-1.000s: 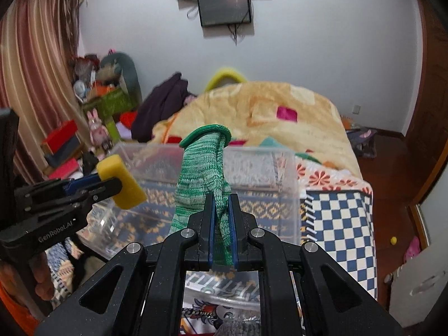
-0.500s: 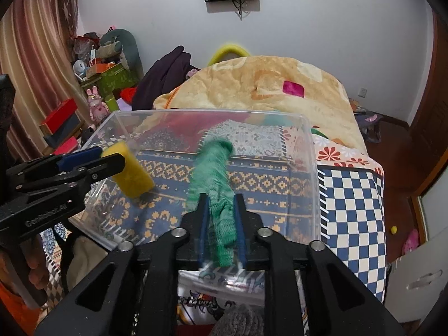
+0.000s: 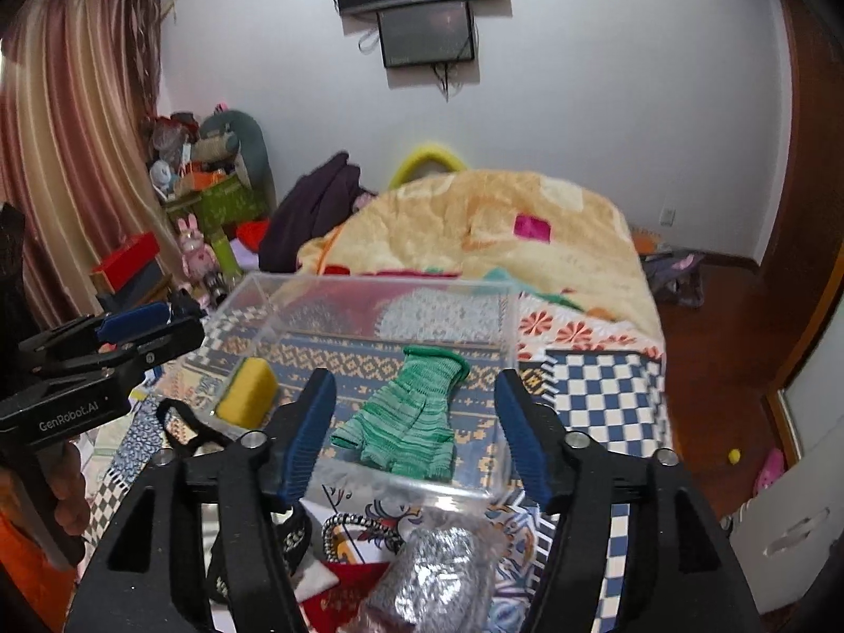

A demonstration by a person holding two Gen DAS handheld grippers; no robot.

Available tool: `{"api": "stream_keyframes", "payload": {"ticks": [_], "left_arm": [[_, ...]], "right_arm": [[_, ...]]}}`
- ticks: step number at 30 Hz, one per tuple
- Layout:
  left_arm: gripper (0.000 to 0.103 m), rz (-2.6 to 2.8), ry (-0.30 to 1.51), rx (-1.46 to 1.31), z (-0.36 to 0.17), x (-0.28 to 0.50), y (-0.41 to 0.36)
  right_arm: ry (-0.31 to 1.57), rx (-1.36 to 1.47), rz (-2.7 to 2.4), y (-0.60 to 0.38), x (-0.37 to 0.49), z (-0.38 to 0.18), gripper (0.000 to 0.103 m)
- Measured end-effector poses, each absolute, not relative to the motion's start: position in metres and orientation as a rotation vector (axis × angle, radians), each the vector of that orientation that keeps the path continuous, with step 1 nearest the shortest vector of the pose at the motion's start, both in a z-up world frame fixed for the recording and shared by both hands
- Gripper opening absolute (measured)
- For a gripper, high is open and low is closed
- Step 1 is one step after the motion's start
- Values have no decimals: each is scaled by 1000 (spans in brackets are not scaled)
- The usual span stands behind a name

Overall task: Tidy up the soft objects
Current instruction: 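Open the left tool over the box while the right tool drops the glove in, then grasp the black strapped cloth with the left tool while the right tool grasps the silver bag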

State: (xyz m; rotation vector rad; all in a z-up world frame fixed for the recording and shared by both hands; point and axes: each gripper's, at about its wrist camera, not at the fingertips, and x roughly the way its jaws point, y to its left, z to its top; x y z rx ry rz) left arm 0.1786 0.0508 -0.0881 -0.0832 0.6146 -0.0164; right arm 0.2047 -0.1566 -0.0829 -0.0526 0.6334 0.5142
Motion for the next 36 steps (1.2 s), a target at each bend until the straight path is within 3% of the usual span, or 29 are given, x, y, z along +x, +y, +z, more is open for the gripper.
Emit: {"api": "stream_keyframes", "payload": {"ticks": [2, 8, 29, 33, 36], "left_arm": [[64, -20, 599, -81, -86, 168, 50], [67, -19, 594, -75, -91, 141, 52], [68, -46, 810, -146, -181, 126, 52], [67, -52, 816, -189, -187, 131, 52], [52, -81, 821, -208, -189, 132, 49]], "right_arm": [[607, -56, 510, -162, 197, -79, 70], [580, -68, 490, -173, 176, -82, 80], [828, -32, 458, -181, 167, -168, 80], [852, 12, 462, -187, 169, -174, 69], [879, 55, 486, -190, 171, -176, 54]]}}
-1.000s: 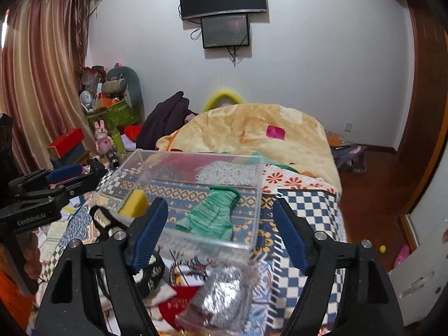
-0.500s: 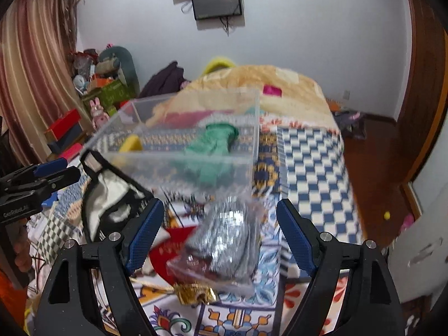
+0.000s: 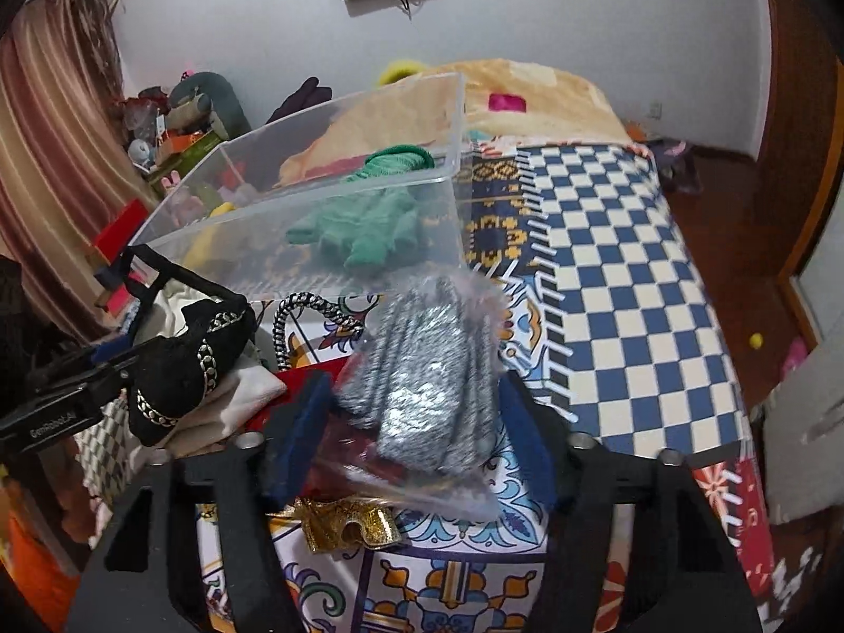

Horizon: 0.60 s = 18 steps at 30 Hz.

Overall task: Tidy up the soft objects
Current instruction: 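Grasp the black strapped cloth with the left tool while the right tool grasps the silver bag, then lift the black cloth with the left tool while the right tool carries the silver bag to the box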

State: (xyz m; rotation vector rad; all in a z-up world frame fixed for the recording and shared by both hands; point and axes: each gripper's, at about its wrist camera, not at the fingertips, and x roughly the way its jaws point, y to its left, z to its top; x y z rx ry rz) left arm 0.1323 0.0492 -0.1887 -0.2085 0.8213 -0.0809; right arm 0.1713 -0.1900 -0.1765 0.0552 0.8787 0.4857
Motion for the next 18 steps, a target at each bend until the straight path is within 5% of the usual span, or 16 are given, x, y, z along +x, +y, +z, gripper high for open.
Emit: {"api": "stream_keyframes", "payload": {"ticks": [5, 8, 18], "left_arm": [[30, -105, 822, -195, -187, 132, 41], [24, -107, 800, -137, -184, 127, 32], [16, -98, 708, -135, -150, 108, 32]], "right_arm": [[861, 61, 484, -194, 167, -172, 37], [837, 45, 476, -193, 162, -167, 30], [782, 41, 496, -195, 150, -150, 27]]}}
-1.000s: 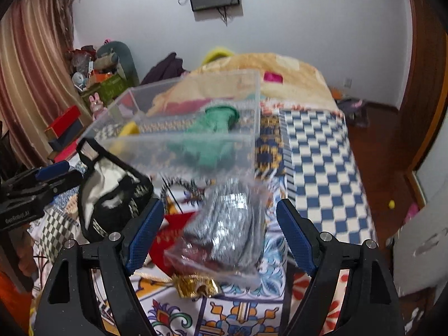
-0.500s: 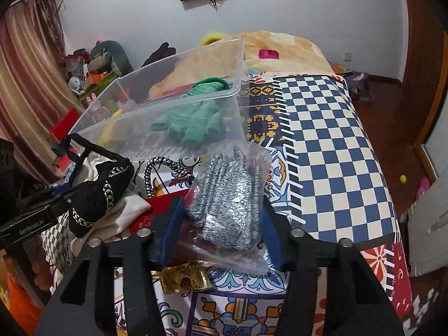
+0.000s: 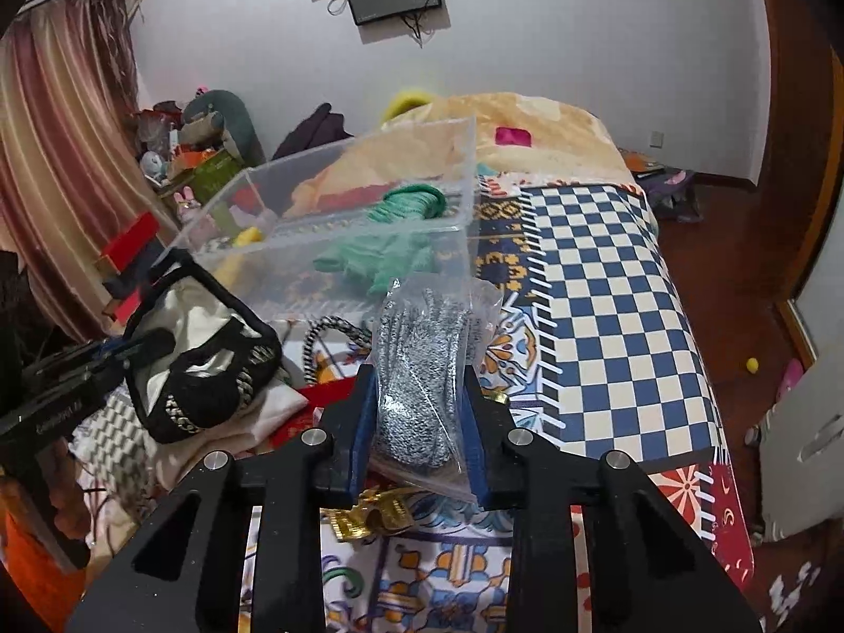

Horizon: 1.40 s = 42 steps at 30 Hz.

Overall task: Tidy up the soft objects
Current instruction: 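Lift the black cloth with the left tool while the right tool carries the silver bag to the box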

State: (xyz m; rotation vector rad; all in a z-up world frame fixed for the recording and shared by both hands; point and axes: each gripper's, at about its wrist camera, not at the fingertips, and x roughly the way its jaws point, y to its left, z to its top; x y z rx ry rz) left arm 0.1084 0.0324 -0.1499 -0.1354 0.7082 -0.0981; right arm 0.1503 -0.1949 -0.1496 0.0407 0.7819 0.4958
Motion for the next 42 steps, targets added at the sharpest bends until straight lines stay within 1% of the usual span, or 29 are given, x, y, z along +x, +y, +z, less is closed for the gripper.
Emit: {"api": "stream_keyframes", "payload": {"ticks": [12, 19, 27, 33, 42], "left_arm": [[13, -108, 555, -113, -91, 104, 37], [13, -115, 487, -103, -64, 114, 37], [13, -43, 407, -105, -39, 142, 41], [13, 30, 374, -80, -40, 167, 41], [13, 53, 448, -58, -71, 206, 34]], "right_arm": [[677, 32, 542, -189, 134, -113, 27], [585, 28, 585, -176, 141, -83, 27], [521, -4, 592, -154, 160, -68, 27], [511, -8, 591, -143, 178, -65, 27], [581, -4, 587, -128, 207, -80, 27]]}}
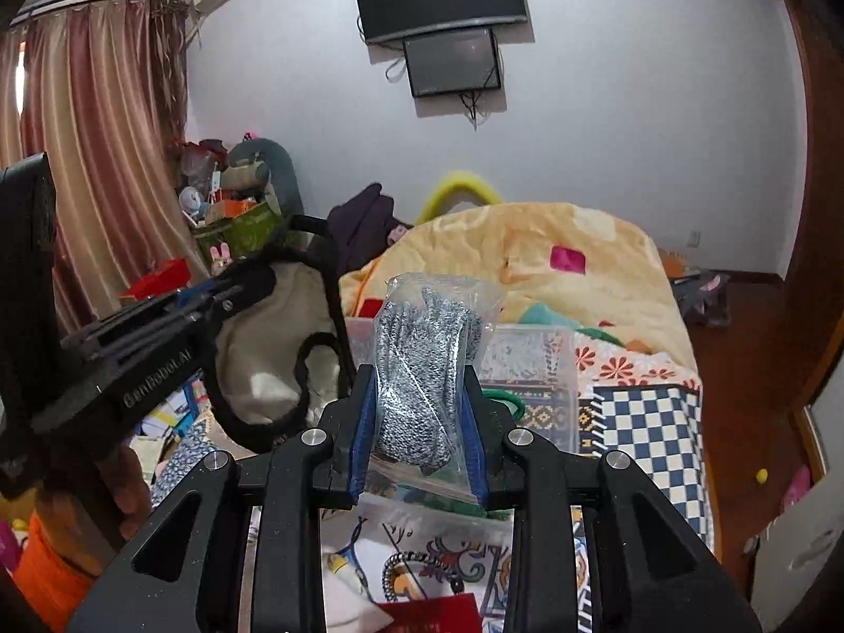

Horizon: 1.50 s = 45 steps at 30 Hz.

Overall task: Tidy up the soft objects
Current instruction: 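Lift the black cloth with the left tool while the right tool carries the silver bag to the box, then release the black cloth into the box while the right tool releases the silver bag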

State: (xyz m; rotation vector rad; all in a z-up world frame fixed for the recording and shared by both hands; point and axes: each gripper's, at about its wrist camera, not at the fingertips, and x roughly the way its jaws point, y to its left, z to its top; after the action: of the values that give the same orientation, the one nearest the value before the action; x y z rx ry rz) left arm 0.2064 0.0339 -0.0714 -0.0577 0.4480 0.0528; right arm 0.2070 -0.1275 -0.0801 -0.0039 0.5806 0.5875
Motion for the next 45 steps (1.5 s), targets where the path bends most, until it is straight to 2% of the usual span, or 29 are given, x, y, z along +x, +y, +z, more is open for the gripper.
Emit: {"api": "stream_keyframes", "payload": {"ticks": [15, 18, 23, 27, 31, 32, 36, 38, 41, 45], "left_arm": [[13, 13, 658, -65, -126, 244, 30], [16, 3, 684, -83, -129, 244, 34], [35, 1, 699, -78, -131, 236, 38], [40, -16, 696, -71, -126, 224, 37], [52, -28, 674, -69, -116, 210, 38], [57, -31, 663, -73, -112, 204, 39], [62, -46, 619, -84, -95, 181, 40], [65, -51, 599, -85, -88, 170, 40], [74, -51, 567, -75, -80, 151, 39], [78, -59, 557, -64, -80, 131, 37]], "right_arm": [[746, -82, 567, -101, 240, -125, 27], [768, -101, 565, -98, 241, -130, 30], [783, -138, 557, -94, 237, -134, 30], [766, -166, 553, -94, 233, -128, 32], [724, -168, 550, -102, 222, -116, 48], [713, -168, 547, -104, 219, -114, 50], [673, -158, 545, -114, 206, -99, 52], [646, -143, 545, -121, 198, -91, 61], [603, -118, 550, -134, 186, -79, 66], [569, -89, 557, -150, 170, -73, 71]]}}
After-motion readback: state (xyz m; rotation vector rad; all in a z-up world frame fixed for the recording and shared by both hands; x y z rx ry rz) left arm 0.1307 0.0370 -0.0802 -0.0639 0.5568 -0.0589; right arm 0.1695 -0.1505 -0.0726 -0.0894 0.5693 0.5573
